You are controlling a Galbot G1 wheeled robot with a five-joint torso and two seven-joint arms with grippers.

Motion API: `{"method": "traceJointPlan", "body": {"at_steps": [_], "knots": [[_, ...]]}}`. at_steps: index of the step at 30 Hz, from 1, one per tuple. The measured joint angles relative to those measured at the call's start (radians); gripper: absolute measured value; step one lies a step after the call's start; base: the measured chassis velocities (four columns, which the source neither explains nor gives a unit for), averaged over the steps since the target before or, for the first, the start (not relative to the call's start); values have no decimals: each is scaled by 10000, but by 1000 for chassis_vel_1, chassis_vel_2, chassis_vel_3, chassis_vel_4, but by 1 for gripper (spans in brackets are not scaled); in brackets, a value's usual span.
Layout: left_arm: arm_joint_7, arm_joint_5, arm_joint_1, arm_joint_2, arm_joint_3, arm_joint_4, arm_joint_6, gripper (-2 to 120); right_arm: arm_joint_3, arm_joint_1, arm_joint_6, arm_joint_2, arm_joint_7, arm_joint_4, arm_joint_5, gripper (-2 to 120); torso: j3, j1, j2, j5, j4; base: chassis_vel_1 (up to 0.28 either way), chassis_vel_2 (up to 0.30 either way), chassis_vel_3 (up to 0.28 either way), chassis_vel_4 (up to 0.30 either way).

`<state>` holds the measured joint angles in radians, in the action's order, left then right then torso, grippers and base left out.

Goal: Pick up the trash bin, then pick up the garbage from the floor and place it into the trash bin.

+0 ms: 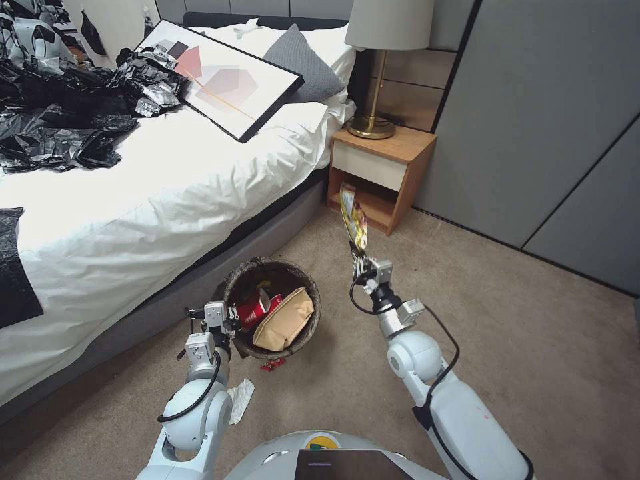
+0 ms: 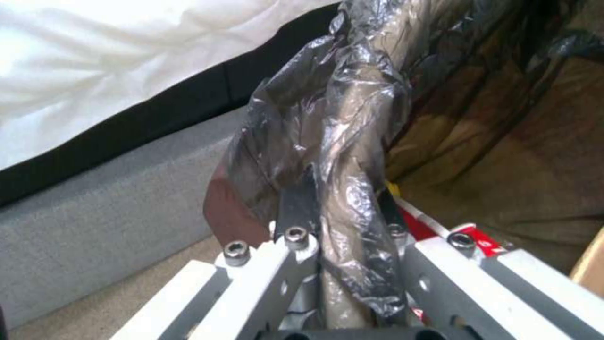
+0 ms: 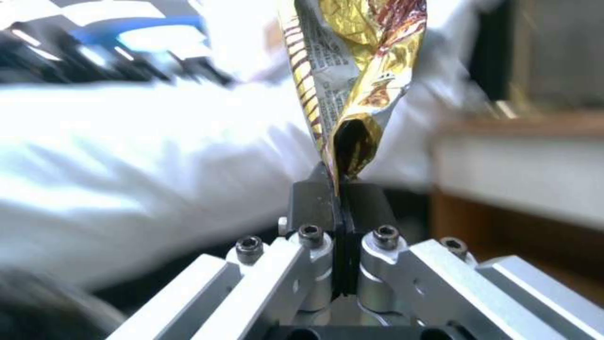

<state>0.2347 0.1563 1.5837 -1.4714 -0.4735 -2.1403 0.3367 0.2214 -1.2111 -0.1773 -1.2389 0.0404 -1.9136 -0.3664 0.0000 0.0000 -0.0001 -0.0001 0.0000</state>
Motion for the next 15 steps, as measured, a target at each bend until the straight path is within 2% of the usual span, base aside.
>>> {"method": "traceJointPlan", "body": {"at_steps": [1,3,7,15], "knots": [[0,0,0,0,0,0,0,3,0,0,0,0,0,0,0,0,0,0,0,0,0,0,0,0,0],[0,-23,2,-12,34,0,-2,3,-352,-122,-80,214,518,-1070,-90,0,0,0,0,0,0,0,0,0,0],[2,-38,-6,-25,61,-5,5,3,-992,-228,-3,559,718,-1777,23,0,0,0,0,-1,-1,0,0,0,0],[47,37,66,-41,153,-123,169,3,-2335,170,403,1350,533,-1808,120,0,0,0,0,1,1,0,0,0,0]]}}
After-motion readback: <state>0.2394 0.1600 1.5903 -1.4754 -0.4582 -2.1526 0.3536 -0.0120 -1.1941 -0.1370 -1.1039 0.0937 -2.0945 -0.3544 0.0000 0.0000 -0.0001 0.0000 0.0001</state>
